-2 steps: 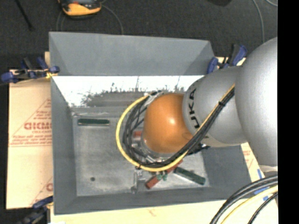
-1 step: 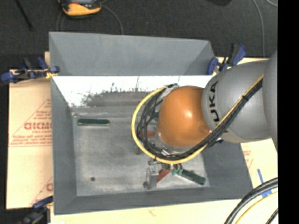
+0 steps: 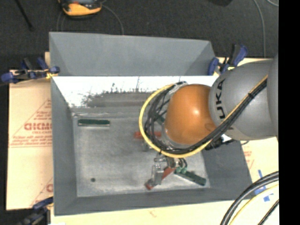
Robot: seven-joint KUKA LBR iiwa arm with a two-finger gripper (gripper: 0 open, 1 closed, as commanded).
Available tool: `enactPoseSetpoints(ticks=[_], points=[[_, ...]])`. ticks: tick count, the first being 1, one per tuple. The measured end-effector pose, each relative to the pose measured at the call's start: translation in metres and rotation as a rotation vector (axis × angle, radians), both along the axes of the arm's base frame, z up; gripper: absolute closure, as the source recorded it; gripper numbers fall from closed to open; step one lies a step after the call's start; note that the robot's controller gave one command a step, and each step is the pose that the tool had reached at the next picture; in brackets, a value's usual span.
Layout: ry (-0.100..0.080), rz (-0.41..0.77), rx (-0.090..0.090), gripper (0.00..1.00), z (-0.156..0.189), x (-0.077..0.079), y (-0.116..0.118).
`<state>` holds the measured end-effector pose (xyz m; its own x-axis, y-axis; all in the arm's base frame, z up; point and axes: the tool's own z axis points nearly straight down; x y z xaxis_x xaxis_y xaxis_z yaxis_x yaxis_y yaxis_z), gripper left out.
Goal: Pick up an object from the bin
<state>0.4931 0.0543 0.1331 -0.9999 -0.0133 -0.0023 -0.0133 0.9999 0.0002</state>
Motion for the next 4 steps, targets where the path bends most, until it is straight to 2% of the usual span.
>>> enactPoseSetpoints(ticks=[1,2,3,4], points=[[-0.002,0.287,-0.002,0.0,-0.037,0.013,-0.028],[0.0,0.169,0.0,1.0,-0.063,-0.017,-0.027],[0.0,0.168,0.001,1.0,-0.063,-0.017,-0.027],[-0.009,0.226,0.0,1.0,0.11,0.049,0.013]])
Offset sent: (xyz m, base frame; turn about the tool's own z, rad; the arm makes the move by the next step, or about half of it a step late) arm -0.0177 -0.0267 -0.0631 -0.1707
